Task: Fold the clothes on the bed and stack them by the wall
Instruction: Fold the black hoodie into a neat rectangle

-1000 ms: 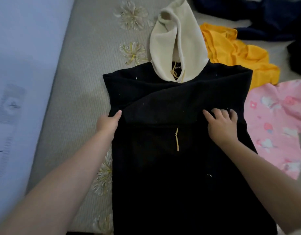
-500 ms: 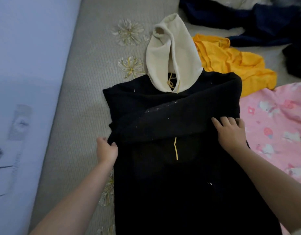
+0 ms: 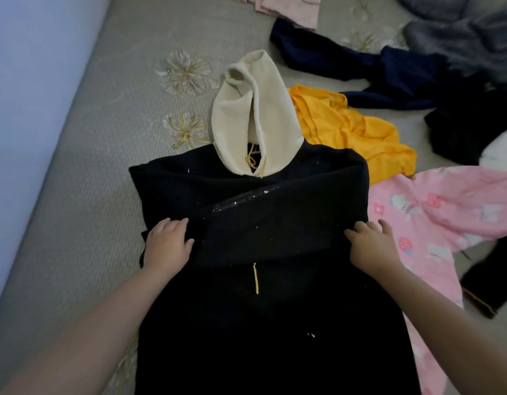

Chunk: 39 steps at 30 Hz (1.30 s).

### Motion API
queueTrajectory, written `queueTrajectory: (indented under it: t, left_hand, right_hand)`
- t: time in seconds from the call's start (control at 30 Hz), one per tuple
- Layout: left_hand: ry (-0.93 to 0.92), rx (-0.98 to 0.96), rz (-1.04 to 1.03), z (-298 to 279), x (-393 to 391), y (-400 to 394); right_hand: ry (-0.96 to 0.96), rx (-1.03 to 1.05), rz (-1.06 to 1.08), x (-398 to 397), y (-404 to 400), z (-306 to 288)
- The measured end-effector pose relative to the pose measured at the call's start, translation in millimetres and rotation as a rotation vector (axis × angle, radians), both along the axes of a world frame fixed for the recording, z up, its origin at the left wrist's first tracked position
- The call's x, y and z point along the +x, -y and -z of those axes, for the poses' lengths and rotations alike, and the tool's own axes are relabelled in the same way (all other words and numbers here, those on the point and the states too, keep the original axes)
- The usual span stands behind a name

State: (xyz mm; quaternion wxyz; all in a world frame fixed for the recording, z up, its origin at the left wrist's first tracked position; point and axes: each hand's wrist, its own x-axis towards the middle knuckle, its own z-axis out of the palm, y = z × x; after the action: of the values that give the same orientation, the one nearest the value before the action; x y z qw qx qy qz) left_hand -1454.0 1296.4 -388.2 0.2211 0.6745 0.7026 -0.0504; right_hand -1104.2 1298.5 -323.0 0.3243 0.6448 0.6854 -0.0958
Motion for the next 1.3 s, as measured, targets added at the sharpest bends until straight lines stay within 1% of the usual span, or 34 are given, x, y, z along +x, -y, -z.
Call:
queueTrajectory:
  t: [0.03,0.1,0.13,0.17,0.23,0.27,0.3,0.37,0.43,0.5,0.57,0.63,0.7,0.73,0.77,0.8,0.83,0.87,0.9,0.93,0.97,1.0,1.03,1.07,1.1,1.13,1.17,1.27,1.3]
  left_hand:
    - [-0.023,0.029,-0.029,-1,1,-3]
    - [-0.060,0.016,-0.126,-3,1,-9]
    - [-0.089,-0.021,-0.143,-3,0,-13]
    - [-0.120,-0.051,-0.127,-4,-1,-17]
    - [-0.086,-0.020,-0.093,-5,-4,-23]
    - [-0.029,0.030,-0.102,-6,-6,-27]
    - [0.019,0.079,-0.125,-8,-8,-31]
    - [0.023,0.164,-0.144,-10,-12,-38]
    - [0.026,0.186,-0.135,-13,-13,-48]
    - [0.072,0.160,-0.110,-16,-10,-58]
    - [0.074,0.124,-0.072,-17,-2,-73]
    - [-0.011,0.044,-0.071,-18,12,-87]
    - [-0.187,0.009,-0.084,-16,24,-95]
    - [-0.250,0.019,-0.112,-13,28,-96]
    - [-0.258,0.063,-0.163,-9,31,-95]
    - [-0.211,0.139,-0.215,-7,33,-93]
    - [-0.105,0.263,-0.232,-5,35,-90]
    - [0.007,0.402,-0.175,-3,39,-86]
    - [0.076,0.514,-0.063,0,42,-81]
    - [0.116,0.553,0.082,4,46,-74]
    - [0.136,0.462,0.195,7,51,-66]
    - [0.132,0.285,0.236,10,54,-58]
    - [0.083,0.091,0.232,16,56,-52]
    - [-0.022,-0.060,0.223,25,55,-46]
    - [-0.139,-0.139,0.238,36,55,-41]
    - [-0.221,-0.177,0.268,42,58,-37]
    - [-0.245,-0.186,0.279,46,60,-36]
    - [-0.269,-0.204,0.299,41,63,-38]
    - [-0.233,-0.153,0.278,36,62,-44]
  right_hand:
    - [-0.087,0.106,-0.006,-2,-4,-2]
    - [-0.302,0.431,-0.083,-6,-17,-4]
    - [-0.364,0.600,-0.152,-8,-25,-4]
    - [-0.386,0.672,-0.173,-12,-36,-4]
    - [-0.366,0.541,-0.073,-17,-61,-4]
    - [-0.325,0.414,-0.012,-16,-75,-3]
    - [-0.268,0.311,0.007,-13,-86,-1]
    - [-0.156,0.182,-0.031,-2,-105,1]
    - [-0.085,0.181,-0.033,10,-121,-2]
    - [-0.014,0.205,-0.007,21,-130,-4]
    - [0.072,0.218,0.000,29,-135,-2]
    - [0.131,0.248,0.012,34,-138,6]
    - [0.152,0.320,0.008,35,-138,16]
    - [0.134,0.373,0.015,34,-136,21]
    - [0.090,0.429,0.045,31,-134,25]
    - [0.016,0.481,0.091,25,-129,28]
    - [-0.089,0.531,0.136,17,-123,31]
    - [-0.195,0.584,0.145,7,-115,34]
    - [-0.276,0.636,0.108,-5,-105,39]
    - [-0.340,0.650,0.056,-18,-95,42]
    - [-0.390,0.620,0.007,-29,-85,47]
    - [-0.416,0.508,-0.005,-37,-75,53]
    - [-0.414,0.397,0.014,-41,-67,62]
    - [-0.390,0.287,0.056,-42,-61,71]
    - [-0.364,0.216,0.100,-39,-57,82]
    - [-0.340,0.183,0.135,-35,-55,89]
    - [-0.328,0.171,0.150,-32,-55,94]
    - [-0.316,0.122,0.132,-32,-58,93]
    - [-0.310,0.131,0.112,-33,-62,88]
